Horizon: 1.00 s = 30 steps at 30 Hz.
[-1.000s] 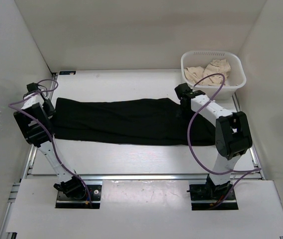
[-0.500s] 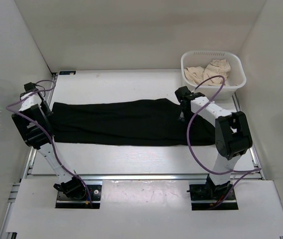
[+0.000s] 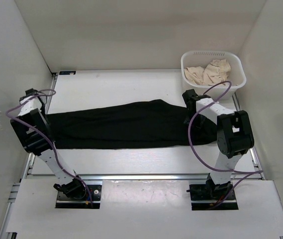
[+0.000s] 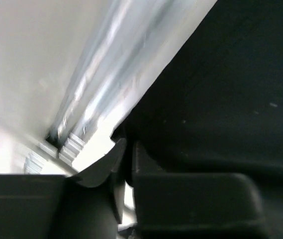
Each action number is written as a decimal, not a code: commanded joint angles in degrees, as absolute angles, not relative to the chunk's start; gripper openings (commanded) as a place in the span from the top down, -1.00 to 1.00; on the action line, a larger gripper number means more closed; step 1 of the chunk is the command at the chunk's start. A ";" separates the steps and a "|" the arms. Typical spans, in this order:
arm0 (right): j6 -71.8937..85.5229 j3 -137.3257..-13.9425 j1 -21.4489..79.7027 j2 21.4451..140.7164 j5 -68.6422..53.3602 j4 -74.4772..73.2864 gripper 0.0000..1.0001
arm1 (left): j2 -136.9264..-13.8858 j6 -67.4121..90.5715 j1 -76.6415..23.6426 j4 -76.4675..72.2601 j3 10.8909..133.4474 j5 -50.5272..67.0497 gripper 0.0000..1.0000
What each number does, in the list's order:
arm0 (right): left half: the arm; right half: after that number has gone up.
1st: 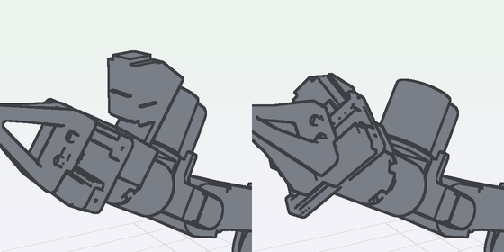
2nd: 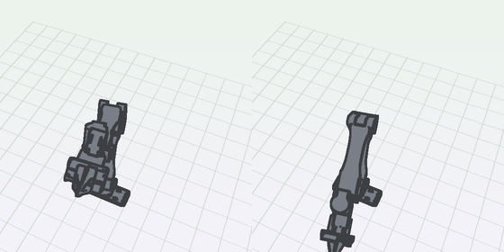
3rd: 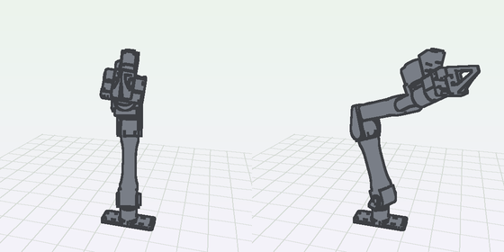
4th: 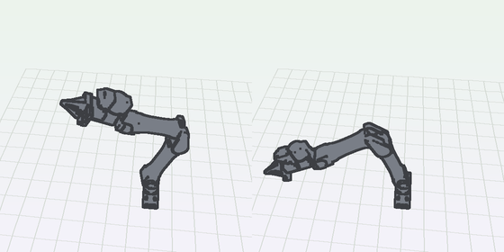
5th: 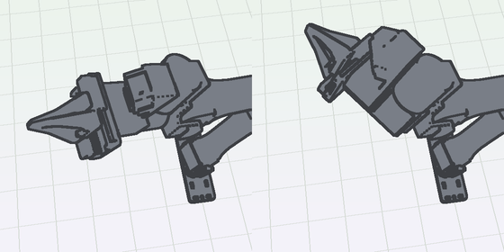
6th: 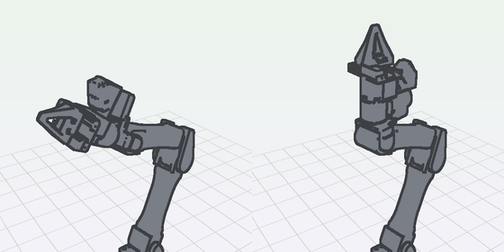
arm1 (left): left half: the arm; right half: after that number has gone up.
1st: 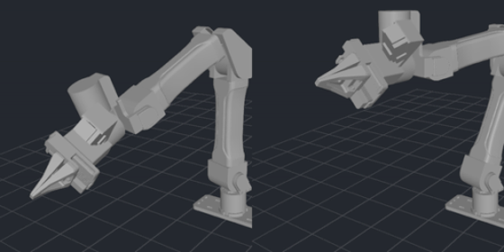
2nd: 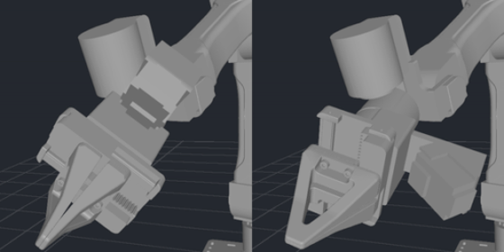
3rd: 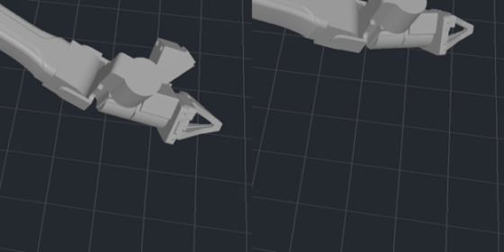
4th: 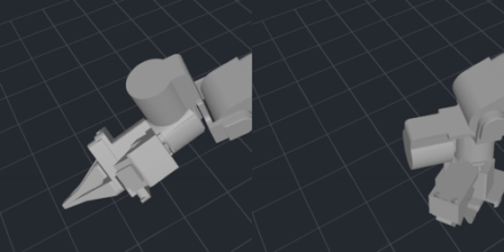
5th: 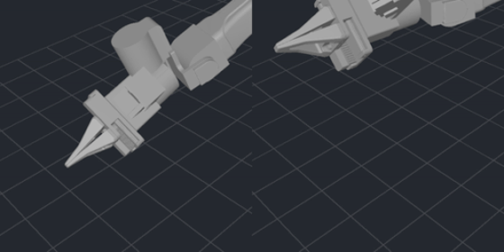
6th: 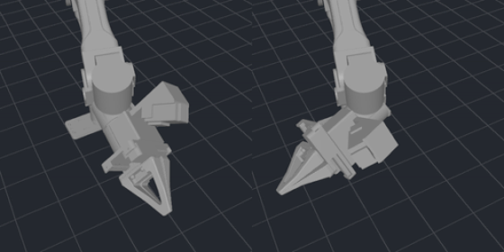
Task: Fold and stack the trousers
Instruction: Fold the trousers
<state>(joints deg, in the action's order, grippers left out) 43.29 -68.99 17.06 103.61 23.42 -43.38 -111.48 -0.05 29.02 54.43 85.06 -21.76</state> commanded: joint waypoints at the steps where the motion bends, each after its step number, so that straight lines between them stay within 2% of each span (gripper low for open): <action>1: 43.51 -68.82 16.08 103.72 21.37 -42.98 -0.02 | -113.36 0.00 29.71 56.60 80.43 -26.54 0.45; 3: 42.11 -69.78 14.86 100.92 19.70 -42.98 -0.27 | -114.87 0.00 30.93 55.29 79.63 -27.25 0.27; 4: 41.49 -70.57 14.85 99.42 19.69 -43.76 -0.54 | -116.18 0.00 30.94 55.28 79.63 -27.25 0.22; 6: 40.08 -72.59 14.85 93.99 19.69 -46.39 -0.70 | -116.89 0.00 30.94 55.28 80.15 -26.46 0.19; 7: 40.08 -74.34 14.85 92.13 20.82 -47.62 -0.96 | -116.89 0.00 30.94 55.28 80.16 -25.85 0.19; 11: 42.78 -70.33 8.55 83.78 19.52 -52.03 -0.99 | -116.89 0.00 30.94 55.28 78.67 -24.70 0.19; 15: 43.95 -58.49 -5.60 76.82 8.22 -45.90 -0.99 | -116.37 0.00 30.94 55.28 76.99 -24.70 0.19; 16: 43.95 -57.75 -9.80 77.51 6.78 -43.09 -0.99 | -116.37 0.00 30.94 55.28 76.47 -24.00 0.19; 19: 43.42 -59.40 -13.35 83.04 7.11 -41.49 -0.99 | -116.37 0.00 30.94 55.28 75.76 -23.99 0.19; 30: 43.33 -60.46 -16.70 102.20 6.33 -26.73 -0.99 | -116.89 0.00 30.94 55.28 74.63 -24.52 0.19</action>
<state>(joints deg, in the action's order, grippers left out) 42.96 -59.27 -16.01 98.43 7.35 -32.45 -116.36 -0.69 30.52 56.82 77.52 -27.22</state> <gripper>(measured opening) 0.993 0.402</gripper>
